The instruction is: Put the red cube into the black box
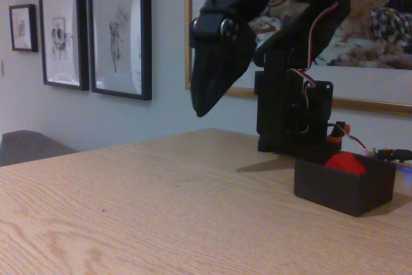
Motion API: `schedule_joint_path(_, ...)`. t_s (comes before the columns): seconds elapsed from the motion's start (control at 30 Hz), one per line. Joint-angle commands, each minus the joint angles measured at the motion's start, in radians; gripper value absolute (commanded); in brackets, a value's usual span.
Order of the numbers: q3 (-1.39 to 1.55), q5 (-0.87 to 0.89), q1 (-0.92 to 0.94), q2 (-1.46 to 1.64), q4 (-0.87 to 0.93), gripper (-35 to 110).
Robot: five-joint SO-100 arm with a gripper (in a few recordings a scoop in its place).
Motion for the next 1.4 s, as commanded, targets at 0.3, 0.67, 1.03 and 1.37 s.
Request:
schedule_joint_path(0.3, 0.058, -0.043, 0.018, 0.115, 0.008, -9)
schedule_joint_path(0.67, 0.051, -0.057, 0.034, 0.132, 0.021, -2)
schedule_joint_path(1.03, 0.064, -0.078, 0.043, 0.089, -0.009, 1)
schedule_joint_path(1.37, 0.058, -0.058, 0.017, 0.087, -0.008, -1)
